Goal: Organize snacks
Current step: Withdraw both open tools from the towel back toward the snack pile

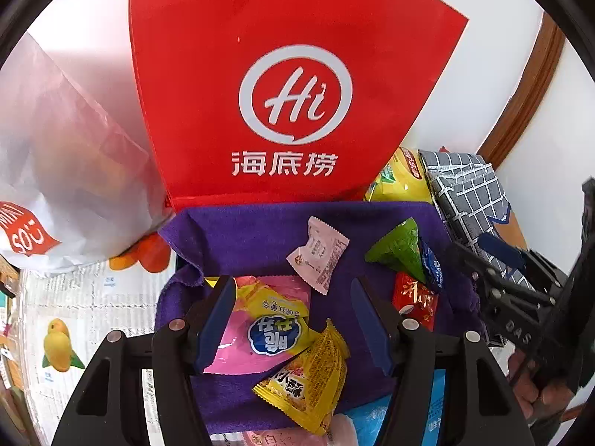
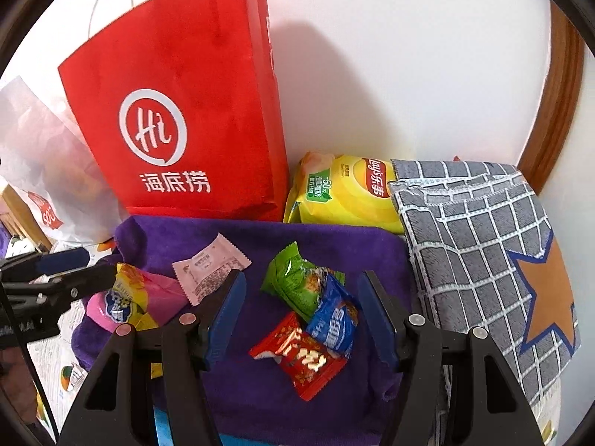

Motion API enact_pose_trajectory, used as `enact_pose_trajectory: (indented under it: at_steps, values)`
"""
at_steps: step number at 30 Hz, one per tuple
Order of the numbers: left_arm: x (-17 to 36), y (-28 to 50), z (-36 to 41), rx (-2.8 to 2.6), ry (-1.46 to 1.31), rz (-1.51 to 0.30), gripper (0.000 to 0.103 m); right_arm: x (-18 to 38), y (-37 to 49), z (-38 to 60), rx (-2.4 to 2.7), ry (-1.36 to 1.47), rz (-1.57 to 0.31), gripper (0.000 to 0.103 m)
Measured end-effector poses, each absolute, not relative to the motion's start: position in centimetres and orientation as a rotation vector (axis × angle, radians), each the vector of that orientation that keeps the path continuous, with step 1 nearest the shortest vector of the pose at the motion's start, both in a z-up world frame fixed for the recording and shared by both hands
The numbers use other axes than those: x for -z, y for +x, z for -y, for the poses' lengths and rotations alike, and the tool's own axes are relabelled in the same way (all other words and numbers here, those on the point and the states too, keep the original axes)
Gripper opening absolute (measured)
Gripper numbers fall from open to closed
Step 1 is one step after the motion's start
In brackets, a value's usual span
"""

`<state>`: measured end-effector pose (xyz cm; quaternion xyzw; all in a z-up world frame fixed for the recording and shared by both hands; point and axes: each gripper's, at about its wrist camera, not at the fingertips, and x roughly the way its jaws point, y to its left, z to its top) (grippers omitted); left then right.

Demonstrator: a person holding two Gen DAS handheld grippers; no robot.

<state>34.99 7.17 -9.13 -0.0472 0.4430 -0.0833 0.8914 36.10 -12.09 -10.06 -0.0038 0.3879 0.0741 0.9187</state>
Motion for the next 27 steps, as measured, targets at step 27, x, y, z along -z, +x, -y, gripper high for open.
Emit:
enact_pose_trajectory:
  at_steps: [27]
  values:
    - [3.3,26.2,-6.5,0.215,-0.117,-0.789,0.062,6.7,23.3,15.9,0.021,-0.074,-0.745,0.086]
